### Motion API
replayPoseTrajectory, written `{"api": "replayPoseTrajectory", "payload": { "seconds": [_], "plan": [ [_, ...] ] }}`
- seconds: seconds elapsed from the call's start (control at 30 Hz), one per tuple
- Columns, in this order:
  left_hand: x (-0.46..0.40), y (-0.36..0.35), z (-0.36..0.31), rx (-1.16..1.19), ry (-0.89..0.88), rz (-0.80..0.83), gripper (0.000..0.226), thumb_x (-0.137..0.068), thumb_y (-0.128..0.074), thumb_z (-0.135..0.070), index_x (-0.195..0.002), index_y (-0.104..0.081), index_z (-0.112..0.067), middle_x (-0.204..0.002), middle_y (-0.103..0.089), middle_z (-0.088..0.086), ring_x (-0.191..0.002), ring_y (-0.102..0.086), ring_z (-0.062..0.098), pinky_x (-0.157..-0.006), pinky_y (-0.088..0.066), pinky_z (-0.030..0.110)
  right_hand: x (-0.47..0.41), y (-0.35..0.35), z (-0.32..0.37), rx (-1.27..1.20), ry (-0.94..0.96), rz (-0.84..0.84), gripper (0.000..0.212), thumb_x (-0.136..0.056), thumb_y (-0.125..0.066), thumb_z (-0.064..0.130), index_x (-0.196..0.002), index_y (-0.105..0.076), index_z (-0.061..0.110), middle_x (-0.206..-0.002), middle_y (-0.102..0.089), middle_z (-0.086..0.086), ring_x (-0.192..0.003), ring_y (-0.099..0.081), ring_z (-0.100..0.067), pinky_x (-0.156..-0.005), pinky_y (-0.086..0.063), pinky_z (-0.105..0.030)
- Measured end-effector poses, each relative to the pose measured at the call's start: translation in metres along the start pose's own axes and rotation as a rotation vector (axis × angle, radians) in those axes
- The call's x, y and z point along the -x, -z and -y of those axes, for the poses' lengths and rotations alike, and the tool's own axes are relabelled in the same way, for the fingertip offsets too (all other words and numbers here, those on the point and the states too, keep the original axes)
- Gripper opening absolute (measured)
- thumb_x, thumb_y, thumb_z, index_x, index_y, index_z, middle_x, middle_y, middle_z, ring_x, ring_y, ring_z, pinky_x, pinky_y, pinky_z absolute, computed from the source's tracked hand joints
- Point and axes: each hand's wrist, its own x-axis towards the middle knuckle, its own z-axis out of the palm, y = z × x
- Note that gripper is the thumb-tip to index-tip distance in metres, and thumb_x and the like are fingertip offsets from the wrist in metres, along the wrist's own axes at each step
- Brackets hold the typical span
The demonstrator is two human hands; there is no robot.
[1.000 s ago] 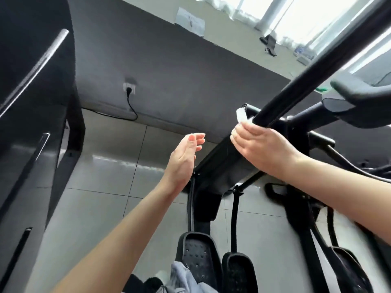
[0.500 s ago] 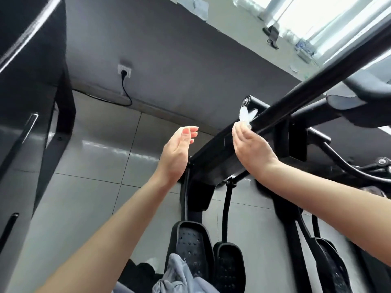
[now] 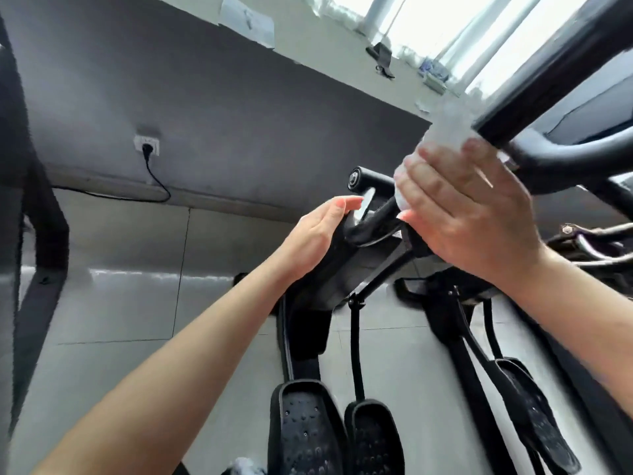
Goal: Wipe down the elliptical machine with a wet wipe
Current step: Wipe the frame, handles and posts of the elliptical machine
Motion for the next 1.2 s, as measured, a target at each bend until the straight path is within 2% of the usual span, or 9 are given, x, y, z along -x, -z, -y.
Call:
{"api": "replayPoseTrajectory", "payload": {
  "seconds": [0.17, 0.4, 0.53, 0.67, 0.73, 0.87, 1.0, 1.1, 1.2],
  "plan": [
    [-0.023, 0.007, 0.02, 0.013, 0.003, 0.176, 0.051, -0.105, -0.02, -0.041, -0.114, -0.067, -0.023, -0.122, -0.067, -0.006, -0.12, -0.056, 0.001, -0.108, -0.032, 0.02, 0.012, -0.038, 0.047, 0.047, -0.059, -0.082, 0.014, -0.088, -0.065, 0.018, -0.096, -0.074, 0.011, -0.104, -0.072, -0.004, -0.113, -0.06, -0.021, -0.105, -0.039, -0.039],
    [-0.056, 0.019, 0.057, -0.064, -0.141, 0.278, 0.057, -0.097, -0.022, -0.049, -0.111, -0.071, -0.024, -0.119, -0.07, -0.01, -0.121, -0.056, 0.003, -0.114, -0.031, 0.031, 0.005, -0.049, 0.044, 0.142, -0.165, -0.206, 0.019, -0.085, -0.057, 0.017, -0.086, -0.075, 0.011, -0.098, -0.073, -0.005, -0.112, -0.059, -0.021, -0.114, -0.027, -0.034],
    [-0.067, 0.023, 0.067, -0.042, -0.239, 0.319, 0.057, -0.095, -0.025, -0.043, -0.108, -0.07, -0.011, -0.114, -0.072, 0.001, -0.113, -0.062, 0.007, -0.102, -0.039, 0.018, 0.01, -0.059, 0.07, 0.189, -0.274, -0.18, 0.019, -0.084, -0.056, 0.012, -0.09, -0.073, 0.006, -0.102, -0.072, -0.009, -0.116, -0.057, -0.024, -0.117, -0.025, -0.037],
    [-0.072, 0.021, 0.077, 0.075, -0.32, 0.374, 0.04, -0.1, -0.033, -0.037, -0.093, -0.07, -0.022, -0.094, -0.074, -0.018, -0.099, -0.063, -0.008, -0.088, -0.04, 0.007, 0.037, -0.099, 0.113, 0.359, -0.142, -0.036, 0.023, -0.087, -0.058, 0.015, -0.107, -0.066, 0.006, -0.111, -0.071, -0.004, -0.122, -0.051, -0.02, -0.117, -0.028, -0.036],
    [-0.08, 0.018, 0.085, 0.097, -0.396, 0.455, 0.044, -0.099, -0.032, -0.036, -0.09, -0.076, -0.033, -0.096, -0.073, -0.023, -0.1, -0.062, -0.011, -0.086, -0.04, 0.005, 0.055, -0.121, 0.123, 0.476, -0.047, 0.082, 0.023, -0.094, -0.052, 0.015, -0.116, -0.059, 0.008, -0.122, -0.061, -0.003, -0.132, -0.039, -0.023, -0.121, -0.015, -0.037],
    [-0.103, 0.017, 0.097, 0.168, -0.586, 0.534, 0.049, -0.093, -0.038, -0.057, -0.098, -0.077, -0.028, -0.105, -0.074, -0.003, -0.107, -0.065, 0.011, -0.096, -0.047, 0.023, 0.042, -0.116, 0.102, 0.351, -0.228, -0.025, 0.036, -0.105, -0.027, 0.026, -0.116, -0.057, 0.011, -0.119, -0.061, -0.008, -0.119, -0.051, -0.024, -0.116, -0.018, -0.019],
    [-0.114, 0.016, 0.108, 0.181, -0.709, 0.544, 0.051, -0.095, -0.034, -0.056, -0.09, -0.078, -0.031, -0.102, -0.074, -0.005, -0.108, -0.065, 0.011, -0.099, -0.046, 0.038, 0.019, -0.091, 0.079, 0.463, -0.305, -0.347, 0.027, -0.096, -0.043, 0.012, -0.095, -0.066, -0.002, -0.107, -0.066, -0.02, -0.116, -0.048, -0.029, -0.112, -0.025, -0.025],
    [-0.117, 0.015, 0.11, 0.153, -0.748, 0.53, 0.058, -0.091, -0.024, -0.051, -0.087, -0.078, -0.029, -0.101, -0.074, -0.004, -0.106, -0.066, 0.01, -0.1, -0.043, 0.044, 0.028, -0.102, 0.096, 0.503, -0.302, -0.328, 0.033, -0.097, -0.039, 0.011, -0.103, -0.064, -0.009, -0.116, -0.063, -0.026, -0.125, -0.045, -0.035, -0.113, -0.03, -0.039],
    [-0.111, 0.014, 0.113, 0.123, -0.758, 0.513, 0.062, -0.098, -0.023, -0.056, -0.091, -0.075, -0.024, -0.104, -0.074, -0.003, -0.107, -0.065, 0.007, -0.1, -0.043, 0.041, 0.054, -0.14, 0.125, 0.598, -0.217, -0.188, 0.033, -0.101, -0.038, 0.007, -0.114, -0.065, -0.005, -0.127, -0.058, -0.019, -0.128, -0.047, -0.03, -0.118, -0.023, -0.038]
  ]
}}
